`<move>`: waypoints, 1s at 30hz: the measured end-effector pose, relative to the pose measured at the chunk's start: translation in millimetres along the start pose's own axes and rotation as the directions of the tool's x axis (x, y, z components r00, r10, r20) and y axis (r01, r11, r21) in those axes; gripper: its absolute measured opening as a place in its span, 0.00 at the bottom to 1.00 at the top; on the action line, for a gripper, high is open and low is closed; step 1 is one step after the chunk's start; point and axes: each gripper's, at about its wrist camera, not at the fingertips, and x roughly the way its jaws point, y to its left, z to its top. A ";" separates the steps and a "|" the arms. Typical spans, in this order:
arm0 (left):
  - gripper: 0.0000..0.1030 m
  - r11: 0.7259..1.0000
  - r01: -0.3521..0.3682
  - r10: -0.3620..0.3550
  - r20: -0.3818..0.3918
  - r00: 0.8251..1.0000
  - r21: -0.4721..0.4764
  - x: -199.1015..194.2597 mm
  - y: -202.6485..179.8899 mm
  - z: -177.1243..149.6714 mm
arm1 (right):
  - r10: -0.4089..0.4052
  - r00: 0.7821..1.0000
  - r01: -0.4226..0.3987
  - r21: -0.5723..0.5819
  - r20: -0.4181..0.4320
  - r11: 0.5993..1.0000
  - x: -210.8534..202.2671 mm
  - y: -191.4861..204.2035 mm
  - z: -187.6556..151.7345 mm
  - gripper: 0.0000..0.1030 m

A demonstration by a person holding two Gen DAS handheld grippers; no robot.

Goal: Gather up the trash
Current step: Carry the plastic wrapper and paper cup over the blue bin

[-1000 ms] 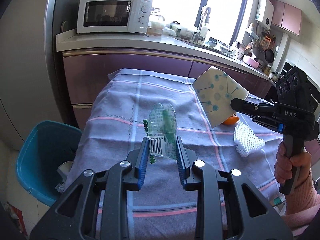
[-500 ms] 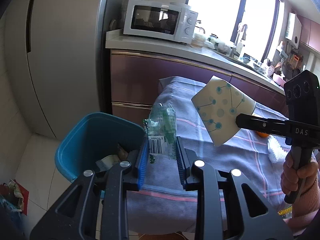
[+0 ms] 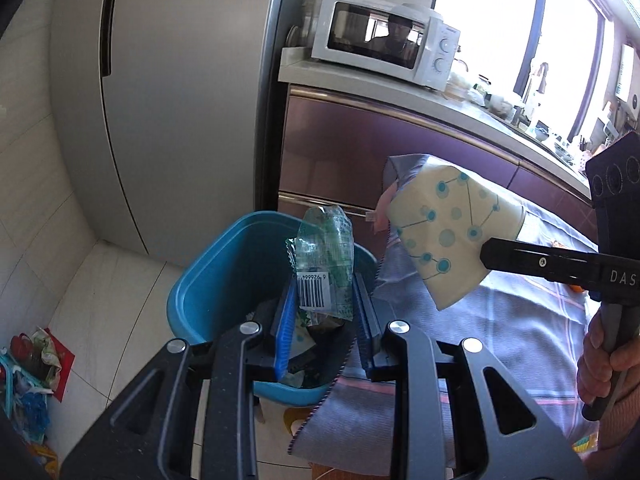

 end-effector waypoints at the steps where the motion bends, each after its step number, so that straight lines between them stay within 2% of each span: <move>1: 0.26 1.000 -0.006 0.006 -0.007 1.000 -0.005 2.7 3.0 -0.8 | 0.005 1.000 -0.005 0.006 -0.011 1.000 5.2 -0.2 1.3 0.03; 18: 0.28 0.996 -0.064 0.056 -0.118 0.991 -0.069 63.1 26.6 -8.8 | -0.060 0.986 0.066 0.034 -0.153 0.997 74.0 -2.7 4.8 0.04; 26: 0.38 0.992 -0.081 0.066 -0.152 0.986 -0.093 86.5 30.9 -11.4 | -0.088 0.980 0.097 0.044 -0.179 0.994 95.2 -3.4 2.5 0.06; 30: 0.39 0.991 -0.088 0.069 -0.167 0.984 -0.104 95.3 32.9 -14.0 | -0.088 0.979 0.098 0.047 -0.184 0.994 99.4 -2.2 -0.2 0.07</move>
